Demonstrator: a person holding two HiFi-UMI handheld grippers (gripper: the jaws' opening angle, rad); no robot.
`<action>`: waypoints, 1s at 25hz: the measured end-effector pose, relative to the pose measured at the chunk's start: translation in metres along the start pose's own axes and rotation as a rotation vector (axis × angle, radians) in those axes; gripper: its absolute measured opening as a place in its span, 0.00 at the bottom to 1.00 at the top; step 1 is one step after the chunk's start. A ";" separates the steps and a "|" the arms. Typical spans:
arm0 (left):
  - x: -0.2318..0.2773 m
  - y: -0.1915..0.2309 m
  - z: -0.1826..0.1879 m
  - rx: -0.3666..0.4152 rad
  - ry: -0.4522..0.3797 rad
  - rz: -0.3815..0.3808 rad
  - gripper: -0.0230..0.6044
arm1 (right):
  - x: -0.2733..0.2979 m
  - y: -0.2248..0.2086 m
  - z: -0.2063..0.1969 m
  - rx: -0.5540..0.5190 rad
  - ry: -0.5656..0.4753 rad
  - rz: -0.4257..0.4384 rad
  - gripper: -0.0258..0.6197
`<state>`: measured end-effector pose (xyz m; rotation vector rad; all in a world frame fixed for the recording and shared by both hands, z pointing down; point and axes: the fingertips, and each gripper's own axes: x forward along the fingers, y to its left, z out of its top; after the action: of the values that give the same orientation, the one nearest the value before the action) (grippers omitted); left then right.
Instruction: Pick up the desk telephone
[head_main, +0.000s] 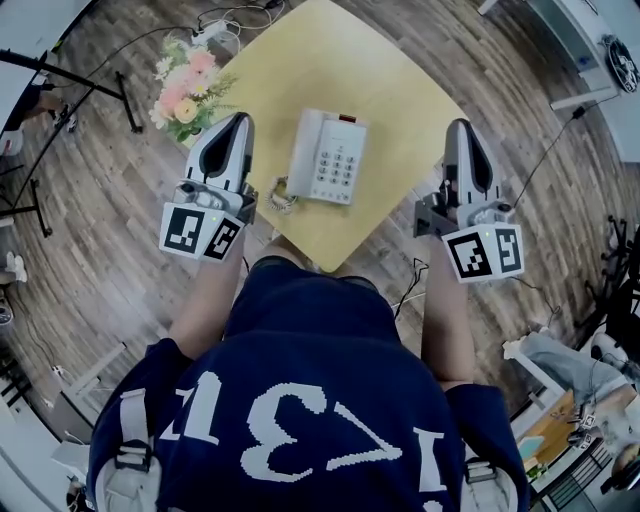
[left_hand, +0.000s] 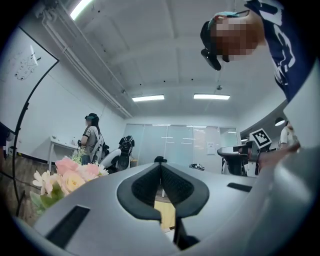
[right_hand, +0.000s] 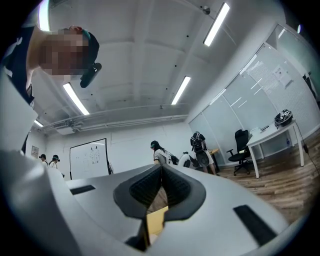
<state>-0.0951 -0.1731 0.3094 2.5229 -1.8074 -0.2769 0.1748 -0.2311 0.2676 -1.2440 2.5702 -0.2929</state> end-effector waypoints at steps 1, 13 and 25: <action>0.001 0.001 -0.002 0.005 0.004 0.004 0.06 | 0.001 -0.001 -0.003 0.001 0.008 -0.008 0.08; 0.032 0.023 -0.047 -0.011 0.130 -0.067 0.06 | 0.011 -0.006 -0.031 -0.001 0.048 -0.155 0.08; 0.050 0.037 -0.113 -0.054 0.324 -0.077 0.07 | 0.031 -0.018 -0.103 -0.057 0.214 -0.180 0.08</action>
<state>-0.0959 -0.2415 0.4189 2.4316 -1.5637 0.0783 0.1361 -0.2601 0.3651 -1.5450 2.6619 -0.4128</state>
